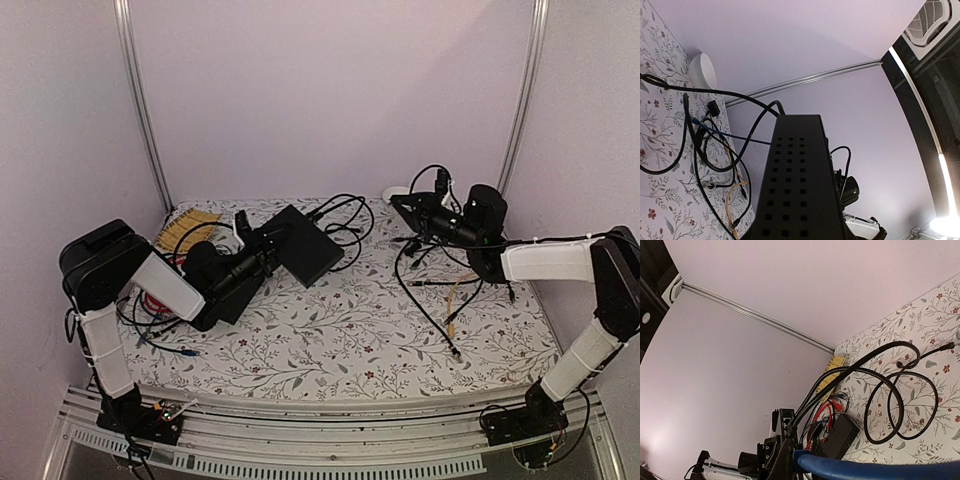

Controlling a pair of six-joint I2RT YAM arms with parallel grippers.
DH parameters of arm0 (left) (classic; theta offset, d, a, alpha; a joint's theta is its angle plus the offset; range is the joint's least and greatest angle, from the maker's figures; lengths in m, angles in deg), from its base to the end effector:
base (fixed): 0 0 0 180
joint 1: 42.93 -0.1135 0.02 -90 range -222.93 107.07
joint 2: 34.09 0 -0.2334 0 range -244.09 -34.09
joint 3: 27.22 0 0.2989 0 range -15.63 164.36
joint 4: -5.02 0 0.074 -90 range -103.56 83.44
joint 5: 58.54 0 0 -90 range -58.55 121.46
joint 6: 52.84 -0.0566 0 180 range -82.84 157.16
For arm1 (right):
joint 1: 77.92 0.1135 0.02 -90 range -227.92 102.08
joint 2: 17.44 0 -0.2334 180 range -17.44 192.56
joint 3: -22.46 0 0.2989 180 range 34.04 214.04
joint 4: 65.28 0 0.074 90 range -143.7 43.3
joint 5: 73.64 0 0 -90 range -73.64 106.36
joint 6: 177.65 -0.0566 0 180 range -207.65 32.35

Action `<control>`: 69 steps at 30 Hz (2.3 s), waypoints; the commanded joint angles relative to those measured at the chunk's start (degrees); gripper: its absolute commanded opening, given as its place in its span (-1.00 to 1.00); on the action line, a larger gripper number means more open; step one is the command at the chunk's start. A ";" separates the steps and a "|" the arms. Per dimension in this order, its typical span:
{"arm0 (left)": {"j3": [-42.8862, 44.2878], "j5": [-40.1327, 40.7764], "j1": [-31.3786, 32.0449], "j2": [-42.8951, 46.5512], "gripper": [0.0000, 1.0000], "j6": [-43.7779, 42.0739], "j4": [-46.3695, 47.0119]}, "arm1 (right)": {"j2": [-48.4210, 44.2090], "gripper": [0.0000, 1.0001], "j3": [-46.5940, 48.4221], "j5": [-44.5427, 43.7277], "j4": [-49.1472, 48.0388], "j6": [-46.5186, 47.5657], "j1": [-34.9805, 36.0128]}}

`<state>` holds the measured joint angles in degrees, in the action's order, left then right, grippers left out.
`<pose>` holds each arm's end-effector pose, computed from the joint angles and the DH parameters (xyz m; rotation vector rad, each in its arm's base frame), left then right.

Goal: Pull the plug from the switch port
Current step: Place the connector at the corner of the board, then pull the connector from the switch port.

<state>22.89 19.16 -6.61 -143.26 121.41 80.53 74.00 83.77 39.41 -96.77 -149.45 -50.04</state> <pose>0.2945 -0.2314 0.1142 -0.4254 1.5071 -1.8839 0.3524 0.2115 0.1998 0.1594 1.7631 1.5018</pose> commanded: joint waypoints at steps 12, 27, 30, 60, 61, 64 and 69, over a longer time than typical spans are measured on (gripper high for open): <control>3.39 -1.04 -1.16 -0.42 -1.00 -0.59 8.21 | 4.40 -0.96 -8.63 5.07 -4.20 -2.74 -10.91; 3.94 -3.40 -0.71 -1.52 -1.00 0.74 9.78 | 6.31 -0.05 -34.86 -1.80 -25.87 -21.43 -9.09; 3.80 -3.65 -0.79 -1.10 -1.00 0.76 9.62 | 4.08 0.01 -36.29 -2.79 -26.42 -22.65 -7.54; 6.53 -8.07 0.60 -2.23 -1.00 2.56 9.90 | -25.15 0.12 -21.41 -23.36 20.43 -0.76 5.10; 6.60 -8.17 0.66 -2.26 -1.00 2.54 9.88 | -23.25 0.11 -19.99 -22.07 19.03 -0.60 5.56; 6.83 -8.30 0.75 -2.82 -1.00 3.19 10.04 | -18.03 0.10 -15.50 -18.93 15.89 0.05 7.28; 7.07 -8.51 0.85 -2.98 -1.00 4.31 11.09 | -8.64 0.08 -5.28 -14.49 14.48 2.68 9.92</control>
<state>27.81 11.16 -6.28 -146.47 124.25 80.53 60.14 71.77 20.33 -79.90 -150.36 -42.19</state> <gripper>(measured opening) 0.246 0.545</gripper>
